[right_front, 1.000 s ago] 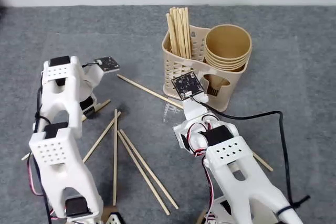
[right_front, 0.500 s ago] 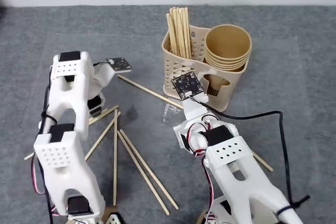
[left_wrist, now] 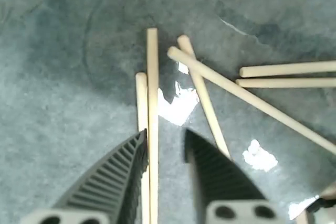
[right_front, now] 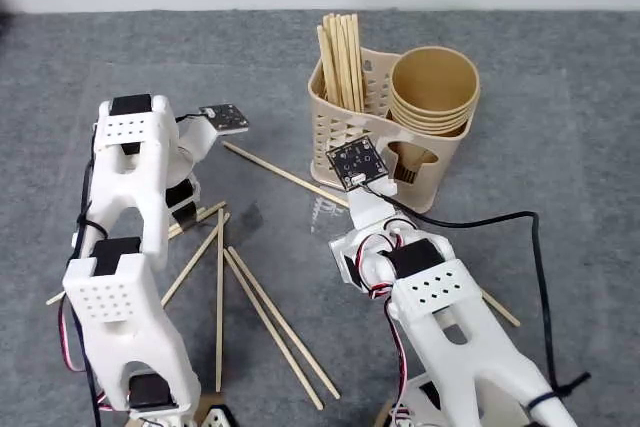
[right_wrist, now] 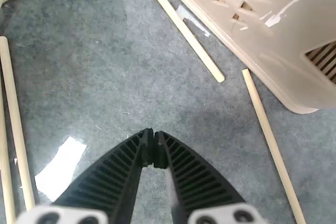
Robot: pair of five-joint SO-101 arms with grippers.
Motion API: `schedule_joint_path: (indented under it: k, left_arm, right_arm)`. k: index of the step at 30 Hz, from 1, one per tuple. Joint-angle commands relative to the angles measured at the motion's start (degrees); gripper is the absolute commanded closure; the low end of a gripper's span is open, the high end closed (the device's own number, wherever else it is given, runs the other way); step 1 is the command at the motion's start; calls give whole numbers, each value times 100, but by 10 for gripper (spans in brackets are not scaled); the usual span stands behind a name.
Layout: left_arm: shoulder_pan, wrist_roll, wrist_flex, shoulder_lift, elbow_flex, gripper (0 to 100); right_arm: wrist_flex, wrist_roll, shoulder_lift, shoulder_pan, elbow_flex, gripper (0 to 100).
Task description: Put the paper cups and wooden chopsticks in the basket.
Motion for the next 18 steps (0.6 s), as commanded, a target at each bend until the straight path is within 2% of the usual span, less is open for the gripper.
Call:
schedule_joint_path:
  k: [1, 7, 14, 18]
  left_arm:
    - [-26, 369, 62, -431, -48, 810]
    - [-18, 809, 185, -818, 92, 759]
    - [-18, 879, -1169, -818, 1402, 750]
    - [-62, 1116, -1829, -818, 1666, 750]
  right_arm:
    - [22, 9, -242, -13, 9, 990]
    - [4, 9, -224, -22, 9, 990]
    - [4, 9, -215, -22, 9, 990]
    - [4, 9, -207, -22, 9, 990]
